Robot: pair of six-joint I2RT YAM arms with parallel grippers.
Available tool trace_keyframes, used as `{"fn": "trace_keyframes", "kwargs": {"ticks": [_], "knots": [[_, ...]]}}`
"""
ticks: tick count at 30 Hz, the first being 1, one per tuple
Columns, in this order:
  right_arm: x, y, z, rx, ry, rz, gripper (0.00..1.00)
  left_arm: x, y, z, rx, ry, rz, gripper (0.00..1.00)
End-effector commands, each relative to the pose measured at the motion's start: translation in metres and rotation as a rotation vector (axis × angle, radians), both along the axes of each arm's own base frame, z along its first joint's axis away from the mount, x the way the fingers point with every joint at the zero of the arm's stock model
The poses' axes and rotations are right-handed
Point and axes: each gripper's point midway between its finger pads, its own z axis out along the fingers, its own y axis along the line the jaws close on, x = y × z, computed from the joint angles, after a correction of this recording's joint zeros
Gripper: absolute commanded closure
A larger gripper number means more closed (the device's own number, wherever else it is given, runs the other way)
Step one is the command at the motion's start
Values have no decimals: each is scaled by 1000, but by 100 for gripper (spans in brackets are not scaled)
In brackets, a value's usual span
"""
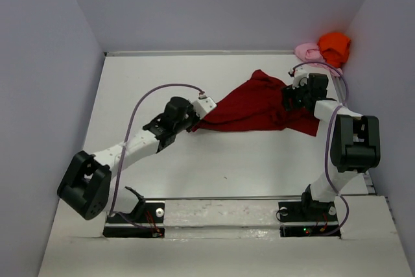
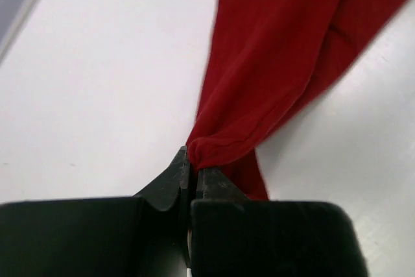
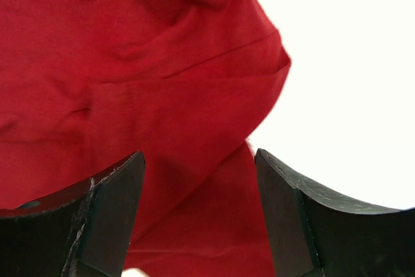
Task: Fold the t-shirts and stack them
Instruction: Flatten the tshirt out
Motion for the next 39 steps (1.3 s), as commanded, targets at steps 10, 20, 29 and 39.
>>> {"fn": "trace_keyframes", "kwargs": {"ticks": [10,20,29,39], "knots": [[20,32,35,170,-88,116,27,57,54,31,-219,-113,107,100],[-2,73,25,166,2,242,28,60,49,20,-238,-43,124,100],[-16,95,-14,82,106,322,31,65,54,10,-216,-22,166,100],[-12,91,-39,46,171,289,53,65,54,5,-210,-10,166,100]]}}
